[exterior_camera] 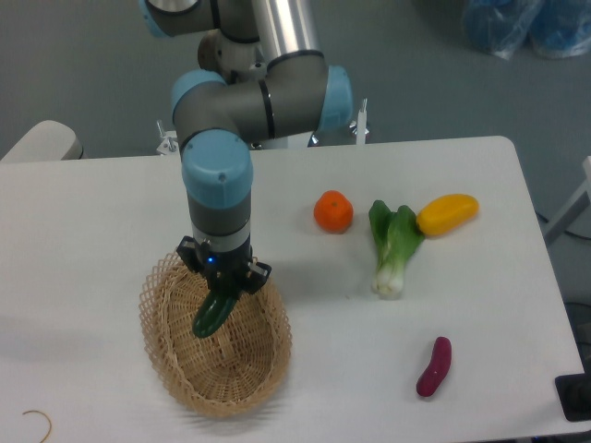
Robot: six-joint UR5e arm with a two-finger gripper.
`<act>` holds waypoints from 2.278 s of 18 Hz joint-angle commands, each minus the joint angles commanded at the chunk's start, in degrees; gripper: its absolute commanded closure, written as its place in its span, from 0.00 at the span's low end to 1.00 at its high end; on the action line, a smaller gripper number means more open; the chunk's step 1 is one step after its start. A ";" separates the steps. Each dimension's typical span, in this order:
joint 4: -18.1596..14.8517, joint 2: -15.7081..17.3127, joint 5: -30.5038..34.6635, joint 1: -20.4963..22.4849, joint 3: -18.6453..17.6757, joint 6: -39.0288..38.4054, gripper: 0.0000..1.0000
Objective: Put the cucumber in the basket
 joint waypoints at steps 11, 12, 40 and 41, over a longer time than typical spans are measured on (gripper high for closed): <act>1.85 -3.34 0.09 -1.23 0.00 -2.30 0.73; 1.85 -3.52 0.00 -1.23 0.09 -2.22 0.73; -8.15 7.29 9.76 22.04 7.64 44.86 0.00; -9.21 7.47 9.49 23.80 7.65 47.85 0.00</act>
